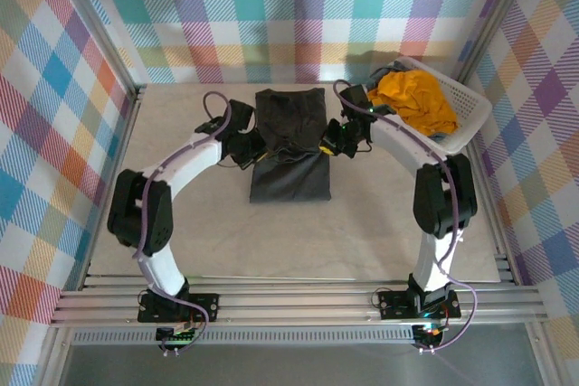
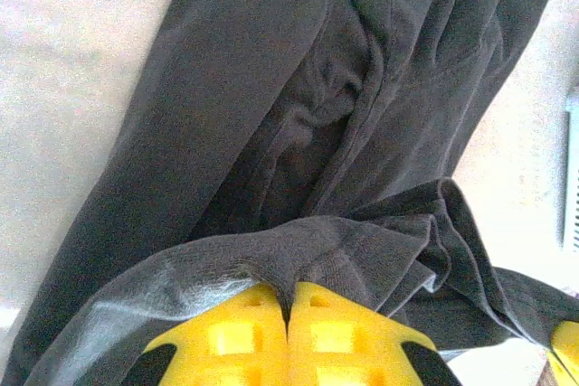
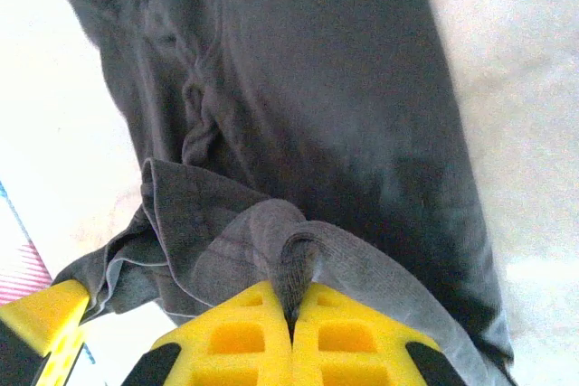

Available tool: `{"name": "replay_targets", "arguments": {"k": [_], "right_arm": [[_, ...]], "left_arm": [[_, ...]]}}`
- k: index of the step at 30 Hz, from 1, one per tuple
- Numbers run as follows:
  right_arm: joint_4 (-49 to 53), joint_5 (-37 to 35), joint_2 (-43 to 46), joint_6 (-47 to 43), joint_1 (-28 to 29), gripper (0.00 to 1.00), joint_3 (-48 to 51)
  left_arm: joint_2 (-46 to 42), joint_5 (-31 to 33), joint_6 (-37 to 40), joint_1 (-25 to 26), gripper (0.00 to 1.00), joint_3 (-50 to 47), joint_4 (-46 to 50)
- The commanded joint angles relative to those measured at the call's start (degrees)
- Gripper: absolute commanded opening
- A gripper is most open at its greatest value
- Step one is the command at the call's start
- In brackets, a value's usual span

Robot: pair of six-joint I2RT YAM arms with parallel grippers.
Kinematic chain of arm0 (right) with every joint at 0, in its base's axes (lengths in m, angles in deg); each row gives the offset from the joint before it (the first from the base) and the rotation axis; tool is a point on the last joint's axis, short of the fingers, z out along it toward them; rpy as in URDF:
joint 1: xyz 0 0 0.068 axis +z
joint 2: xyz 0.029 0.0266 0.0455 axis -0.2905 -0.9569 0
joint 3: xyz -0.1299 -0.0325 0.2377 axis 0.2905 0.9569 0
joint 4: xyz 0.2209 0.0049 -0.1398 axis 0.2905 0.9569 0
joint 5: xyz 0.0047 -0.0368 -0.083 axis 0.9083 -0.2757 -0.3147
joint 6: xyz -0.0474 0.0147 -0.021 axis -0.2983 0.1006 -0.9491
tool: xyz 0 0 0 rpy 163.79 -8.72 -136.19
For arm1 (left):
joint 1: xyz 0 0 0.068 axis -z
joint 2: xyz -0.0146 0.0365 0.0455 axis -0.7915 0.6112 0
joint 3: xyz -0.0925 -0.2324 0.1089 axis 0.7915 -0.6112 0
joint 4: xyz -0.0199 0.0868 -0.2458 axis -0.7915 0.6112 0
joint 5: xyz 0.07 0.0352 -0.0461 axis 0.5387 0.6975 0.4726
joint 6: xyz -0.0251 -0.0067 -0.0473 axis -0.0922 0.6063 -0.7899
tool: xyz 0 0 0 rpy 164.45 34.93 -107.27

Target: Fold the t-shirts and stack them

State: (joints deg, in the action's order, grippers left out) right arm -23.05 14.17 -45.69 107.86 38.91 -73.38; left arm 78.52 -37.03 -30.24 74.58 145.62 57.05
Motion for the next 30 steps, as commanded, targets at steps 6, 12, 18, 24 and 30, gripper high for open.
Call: {"name": "replay_targets", "arguments": {"k": [6,12,18,24,30], "right_arm": [[2.97,6.04,-12.72,-5.29,-3.66,0.34,-12.13],[5.82,1.6,-7.39,-13.51,-3.93,0.55,-12.94],[-0.42,3.99,6.94,-10.2,-2.94,0.51,9.6],[-11.54,6.42,15.09,-0.15,0.76,0.51,29.51],[-20.34,9.54,14.1,5.04,0.83,0.52,36.21]], "left_arm": [[13.54,-2.69,5.74,-2.74,0.31,15.33,6.08],[4.77,2.38,4.27,-2.44,0.42,8.23,5.97],[-12.51,-0.65,-6.46,-0.56,0.41,-21.0,-8.19],[-14.55,-3.61,-12.28,-0.21,0.47,-32.91,-19.67],[-9.77,-3.78,-13.39,0.02,0.46,-32.52,-22.8]]}}
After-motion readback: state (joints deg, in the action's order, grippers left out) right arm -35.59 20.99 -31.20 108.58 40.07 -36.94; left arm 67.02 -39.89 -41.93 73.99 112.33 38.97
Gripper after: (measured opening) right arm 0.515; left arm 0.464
